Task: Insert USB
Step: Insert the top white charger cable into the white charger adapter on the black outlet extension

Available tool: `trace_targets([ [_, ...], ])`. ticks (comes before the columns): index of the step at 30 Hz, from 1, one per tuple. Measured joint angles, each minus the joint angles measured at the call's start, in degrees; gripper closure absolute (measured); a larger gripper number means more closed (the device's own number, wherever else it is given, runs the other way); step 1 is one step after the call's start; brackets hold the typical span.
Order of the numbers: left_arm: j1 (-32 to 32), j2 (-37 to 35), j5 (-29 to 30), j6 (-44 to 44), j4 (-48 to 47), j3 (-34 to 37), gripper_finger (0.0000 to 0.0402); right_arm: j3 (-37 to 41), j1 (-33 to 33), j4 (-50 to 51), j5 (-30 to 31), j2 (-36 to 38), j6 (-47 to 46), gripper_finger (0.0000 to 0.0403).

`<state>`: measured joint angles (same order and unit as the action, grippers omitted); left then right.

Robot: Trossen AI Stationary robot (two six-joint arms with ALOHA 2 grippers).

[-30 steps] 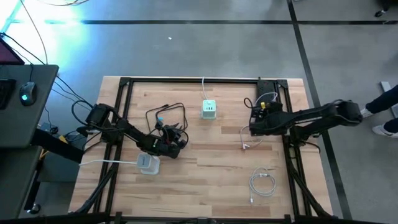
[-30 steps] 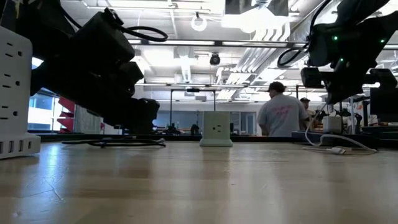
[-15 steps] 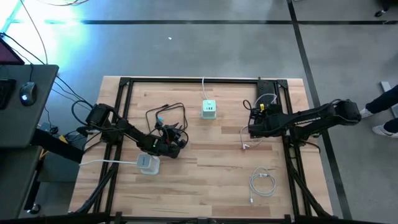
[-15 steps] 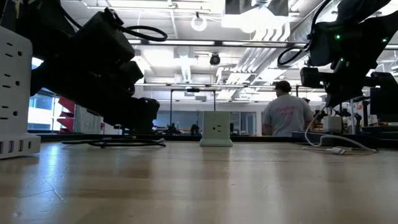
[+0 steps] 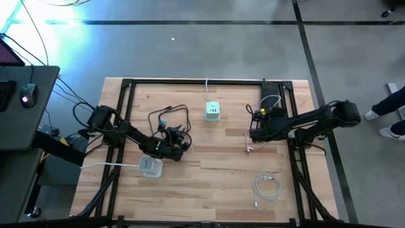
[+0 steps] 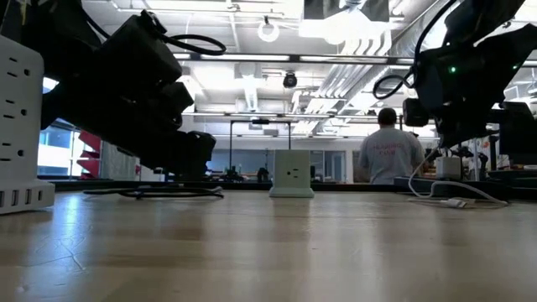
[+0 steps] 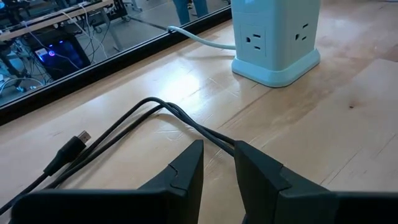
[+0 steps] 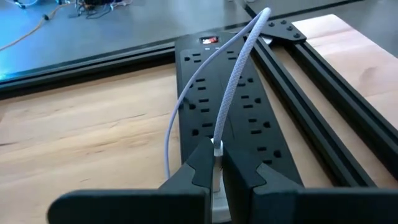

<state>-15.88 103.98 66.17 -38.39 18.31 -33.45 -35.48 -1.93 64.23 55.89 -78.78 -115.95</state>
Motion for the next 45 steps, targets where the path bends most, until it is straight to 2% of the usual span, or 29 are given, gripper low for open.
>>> trace_targets([
  [9,-0.02,0.0,0.0,0.0,-0.01,0.0,0.0333,0.3,-1.31,-0.93,-2.0,-0.26,1.94,0.0403],
  [13,-0.04,0.0,0.0,0.0,0.01,0.0,0.0333,1.51,-1.88,-3.3,-1.56,-1.16,2.06,0.0403],
  [34,-0.42,-0.02,1.07,0.04,2.3,-0.02,0.0333,1.7,-1.89,-2.73,-1.25,-2.27,5.72,0.0403],
  [39,-0.42,-0.02,1.36,0.52,2.64,-0.02,0.0333,1.83,-1.86,-5.04,-0.78,-2.27,10.15,0.0403],
  [45,-0.42,-0.02,1.38,0.53,2.64,-0.02,0.0333,1.81,-1.86,-4.32,-0.93,-2.28,11.02,0.0403],
])
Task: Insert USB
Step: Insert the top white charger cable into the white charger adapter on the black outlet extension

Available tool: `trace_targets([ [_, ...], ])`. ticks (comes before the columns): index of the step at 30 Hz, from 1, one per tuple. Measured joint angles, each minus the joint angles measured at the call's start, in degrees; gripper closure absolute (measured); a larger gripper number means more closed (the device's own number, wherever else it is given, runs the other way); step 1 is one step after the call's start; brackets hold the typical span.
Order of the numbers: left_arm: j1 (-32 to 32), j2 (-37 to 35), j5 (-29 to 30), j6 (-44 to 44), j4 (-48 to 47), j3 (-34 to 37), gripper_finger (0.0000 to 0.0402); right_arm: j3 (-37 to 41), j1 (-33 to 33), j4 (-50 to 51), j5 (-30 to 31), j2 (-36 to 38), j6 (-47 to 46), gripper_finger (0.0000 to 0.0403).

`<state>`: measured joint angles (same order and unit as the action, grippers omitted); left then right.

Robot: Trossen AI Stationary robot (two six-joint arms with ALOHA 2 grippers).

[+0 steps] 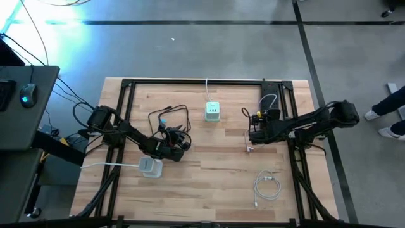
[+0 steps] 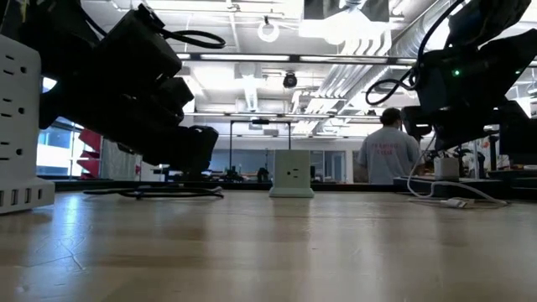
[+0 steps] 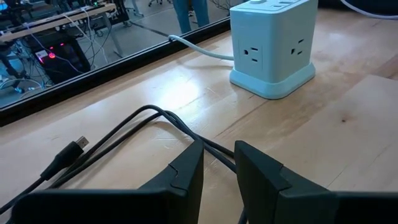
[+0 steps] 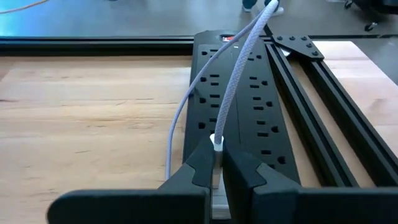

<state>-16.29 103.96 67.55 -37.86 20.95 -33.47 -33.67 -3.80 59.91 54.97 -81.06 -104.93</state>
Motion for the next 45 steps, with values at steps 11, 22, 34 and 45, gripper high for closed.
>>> trace_targets([
  [11,0.0,0.0,0.13,0.14,-0.04,0.0,0.0333,0.0,-0.02,0.82,0.32,0.01,-0.02,0.0403],
  [22,-0.61,0.0,0.8,0.6,0.64,0.0,0.0333,-10.12,-2.23,12.18,5.18,0.42,6.82,0.0403],
  [34,7.52,0.0,-23.96,35.11,42.41,-0.52,0.0333,-8.43,-14.02,-31.17,6.74,14.62,53.17,0.0403],
  [45,15.03,0.26,-43.75,49.0,41.23,-13.4,0.0329,-7.32,-15.57,-61.38,-5.71,17.93,89.43,0.0403],
])
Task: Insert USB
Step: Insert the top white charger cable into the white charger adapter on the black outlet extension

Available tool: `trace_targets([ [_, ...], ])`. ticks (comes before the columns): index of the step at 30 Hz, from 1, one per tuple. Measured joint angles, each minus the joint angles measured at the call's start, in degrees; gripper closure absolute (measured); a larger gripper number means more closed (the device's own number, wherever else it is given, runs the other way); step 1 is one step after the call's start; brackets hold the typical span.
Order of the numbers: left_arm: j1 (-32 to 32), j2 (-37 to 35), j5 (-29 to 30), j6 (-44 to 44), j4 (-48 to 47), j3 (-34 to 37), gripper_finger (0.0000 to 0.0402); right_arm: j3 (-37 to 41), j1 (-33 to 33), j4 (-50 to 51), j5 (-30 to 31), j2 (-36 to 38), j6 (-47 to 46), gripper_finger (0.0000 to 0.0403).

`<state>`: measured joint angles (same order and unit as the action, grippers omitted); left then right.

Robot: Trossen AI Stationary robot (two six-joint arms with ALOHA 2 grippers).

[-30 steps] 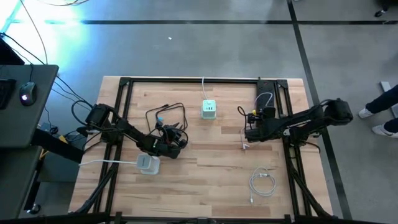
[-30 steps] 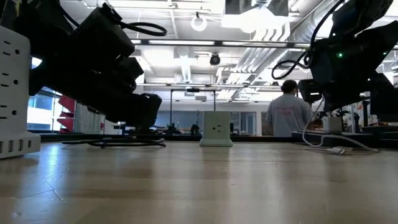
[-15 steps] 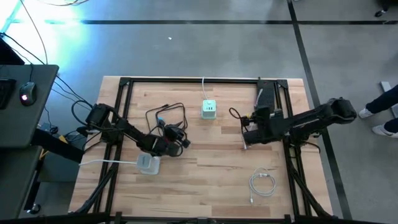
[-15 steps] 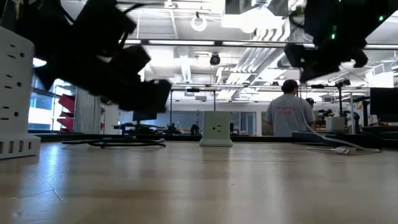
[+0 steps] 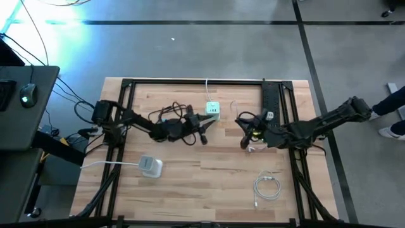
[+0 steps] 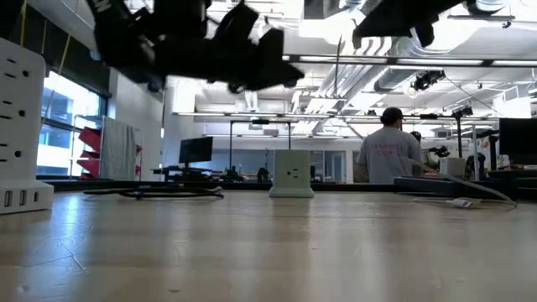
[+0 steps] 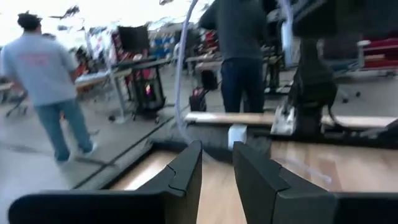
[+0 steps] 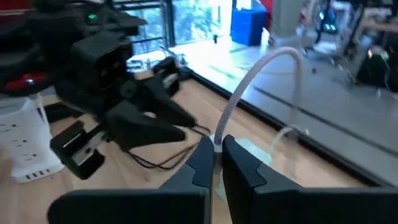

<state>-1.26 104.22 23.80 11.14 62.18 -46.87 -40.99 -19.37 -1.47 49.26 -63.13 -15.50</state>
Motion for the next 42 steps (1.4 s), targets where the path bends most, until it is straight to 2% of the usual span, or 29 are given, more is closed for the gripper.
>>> trace_targets([
  [6,2.21,0.0,-10.27,0.98,-7.19,-6.11,0.03,0.02,1.0,-6.92,-5.27,-3.58,6.77,0.0403],
  [10,3.29,0.0,-16.99,-0.86,-12.09,-8.27,0.0271,0.02,1.0,-7.6,-4.81,-4.44,8.61,0.0403],
  [16,3.89,0.0,-18.0,-2.97,-12.6,-8.61,0.025,0.02,1.0,-7.73,-5.14,-4.44,8.97,0.0403],
  [23,3.92,0.0,-26.6,-3.02,-12.97,-8.61,0.0252,0.02,1.0,-7.55,-5.16,-4.44,9.09,0.0403],
  [27,3.94,0.01,-25.41,-3.53,-11.82,-8.61,0.0252,0.02,1.0,-7.51,-5.33,-4.43,8.89,0.0403],
  [35,3.98,0.02,-25.17,-4.63,-13.55,-11.01,0.0278,0.01,1.0,-7.51,-6.26,-4.38,8.04,0.0403],
  [42,3.96,0.04,-26.25,-4.49,-18.7,-13.07,0.0343,-0.02,1.0,-7.48,-6.29,-4.38,8.19,0.0403],
])
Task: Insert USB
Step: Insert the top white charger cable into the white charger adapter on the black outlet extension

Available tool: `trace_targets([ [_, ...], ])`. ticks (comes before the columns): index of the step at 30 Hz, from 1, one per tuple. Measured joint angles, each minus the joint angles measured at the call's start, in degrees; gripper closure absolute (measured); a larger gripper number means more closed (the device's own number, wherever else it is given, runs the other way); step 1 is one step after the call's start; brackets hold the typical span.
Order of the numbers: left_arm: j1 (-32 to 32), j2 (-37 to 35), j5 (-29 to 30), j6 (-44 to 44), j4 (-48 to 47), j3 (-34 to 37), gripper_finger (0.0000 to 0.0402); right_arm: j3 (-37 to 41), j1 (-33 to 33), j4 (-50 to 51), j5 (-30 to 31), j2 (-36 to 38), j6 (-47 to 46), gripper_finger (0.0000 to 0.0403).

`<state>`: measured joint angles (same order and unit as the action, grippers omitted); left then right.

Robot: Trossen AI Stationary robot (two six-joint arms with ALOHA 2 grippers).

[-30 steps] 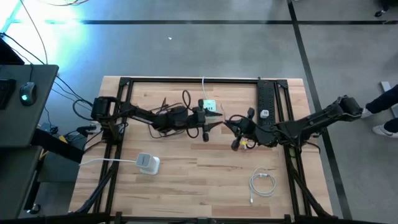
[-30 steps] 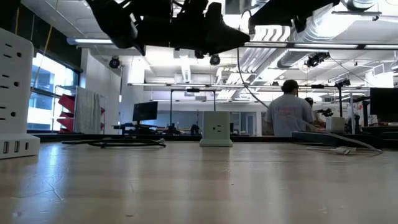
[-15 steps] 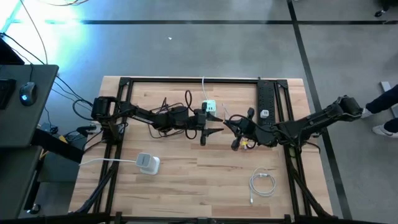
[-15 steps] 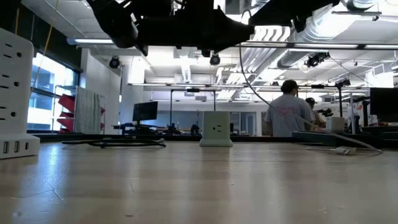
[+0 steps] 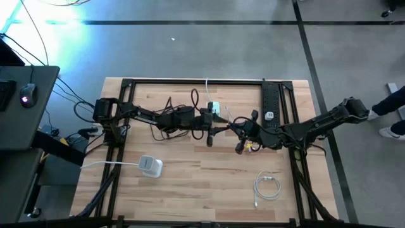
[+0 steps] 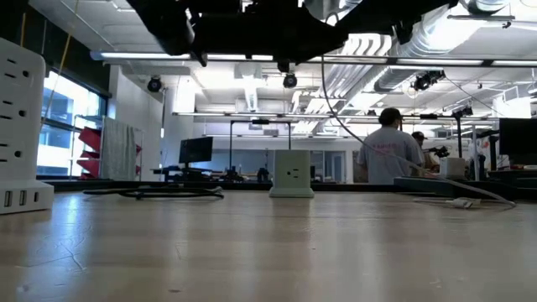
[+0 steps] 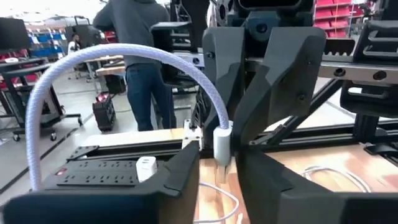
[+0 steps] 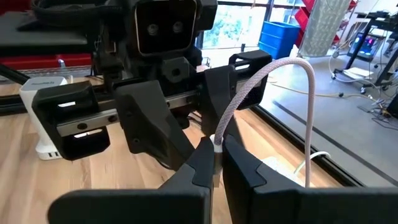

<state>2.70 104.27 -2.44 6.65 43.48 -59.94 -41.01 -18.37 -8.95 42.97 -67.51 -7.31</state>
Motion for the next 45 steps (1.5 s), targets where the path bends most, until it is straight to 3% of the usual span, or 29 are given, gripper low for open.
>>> trace_targets([
  [4,0.02,0.0,-0.06,-0.06,-0.82,0.02,0.0391,0.0,0.0,0.1,0.19,-0.02,0.34,0.0403],
  [15,-0.2,0.02,-0.22,1.09,-3.07,0.07,0.0401,-0.02,0.07,3.28,-1.93,0.0,-0.69,0.04],
  [24,-0.13,0.02,-1.55,0.98,-4.63,0.09,0.0401,-0.02,4.21,4.04,-13.1,0.0,-1.24,0.0312],
  [27,-0.13,0.02,-1.57,0.93,-4.69,0.09,0.0401,-0.02,5.3,4.04,-14.96,-0.02,-1.3,0.0301],
  [31,-0.07,0.02,-1.61,0.91,-5.0,0.09,0.0401,-0.02,5.62,4.04,-14.85,-0.02,-1.42,0.0323],
  [35,-0.13,0.02,-0.74,0.84,-5.63,0.09,0.0401,-0.02,5.62,4.29,-14.45,-0.02,-1.23,0.0381],
  [40,-0.09,-0.07,4.36,0.95,-9.6,-0.26,0.0388,-0.23,5.49,7.89,-7.64,0.75,-7.16,0.0397],
  [45,-0.68,0.17,13.85,-2.01,-25.88,0.24,0.0358,-0.74,5.51,24.83,4.59,6.09,-24.56,0.0399],
])
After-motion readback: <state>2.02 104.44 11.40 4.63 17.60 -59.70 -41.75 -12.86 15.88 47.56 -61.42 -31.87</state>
